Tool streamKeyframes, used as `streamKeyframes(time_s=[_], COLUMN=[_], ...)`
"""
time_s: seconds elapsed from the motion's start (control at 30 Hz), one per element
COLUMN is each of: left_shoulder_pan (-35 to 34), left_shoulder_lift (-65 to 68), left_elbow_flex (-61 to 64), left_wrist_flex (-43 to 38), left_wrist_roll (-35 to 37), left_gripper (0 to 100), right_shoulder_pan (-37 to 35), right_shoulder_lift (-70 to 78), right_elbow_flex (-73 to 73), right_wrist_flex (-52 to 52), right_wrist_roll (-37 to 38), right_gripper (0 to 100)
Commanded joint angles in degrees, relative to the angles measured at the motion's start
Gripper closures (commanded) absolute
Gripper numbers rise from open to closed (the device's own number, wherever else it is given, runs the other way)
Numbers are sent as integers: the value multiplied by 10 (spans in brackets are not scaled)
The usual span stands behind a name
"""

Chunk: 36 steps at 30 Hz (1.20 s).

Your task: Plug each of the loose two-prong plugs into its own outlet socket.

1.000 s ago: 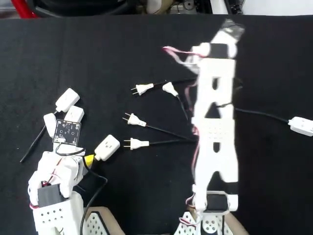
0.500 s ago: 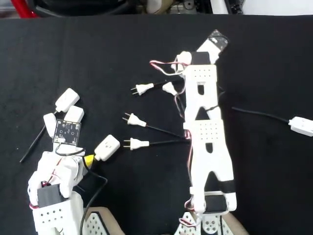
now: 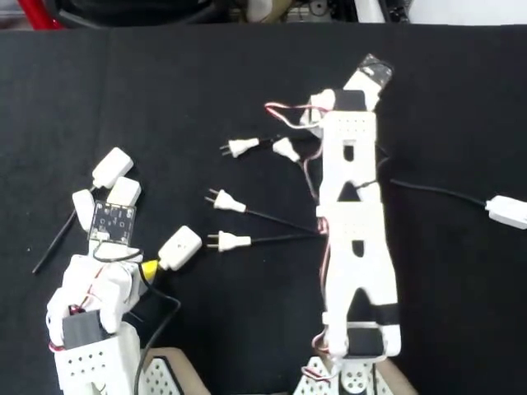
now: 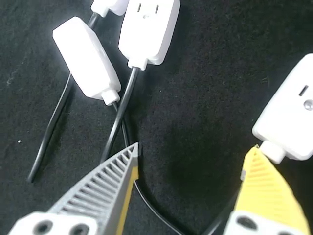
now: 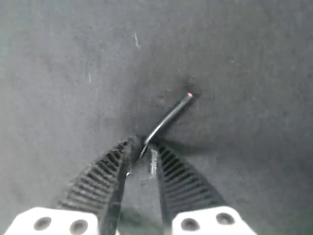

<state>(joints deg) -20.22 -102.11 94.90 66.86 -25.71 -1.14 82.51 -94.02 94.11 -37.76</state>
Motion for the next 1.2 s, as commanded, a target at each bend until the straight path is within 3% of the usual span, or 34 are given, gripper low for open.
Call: streamKeyframes(time_s=[0.0, 0.3, 0.57, 0.8, 1.17], left_shoulder_pan=[-5, -4, -3, -2, -1], left_shoulder_lift=[-2, -2, -2, -2, -2], left_elbow_flex=[-3, -3, -2, -2, 0], left_wrist_flex=[-7, -7, -7, -7, -7], left_wrist_roll=[-4, -4, -4, -4, -4], left_gripper=[676, 676, 676, 676, 676], right_shoulder_pan=[8, 69, 62, 46, -74], right_shoulder_lift=[-60, -198, -349, -340, -261], right_elbow_flex=[-18, -18, -17, 14, 153], right_wrist_flex=[37, 40, 47, 70, 70], right_wrist_roll=[33, 65, 113, 270, 474], right_gripper=[987, 987, 987, 987, 985])
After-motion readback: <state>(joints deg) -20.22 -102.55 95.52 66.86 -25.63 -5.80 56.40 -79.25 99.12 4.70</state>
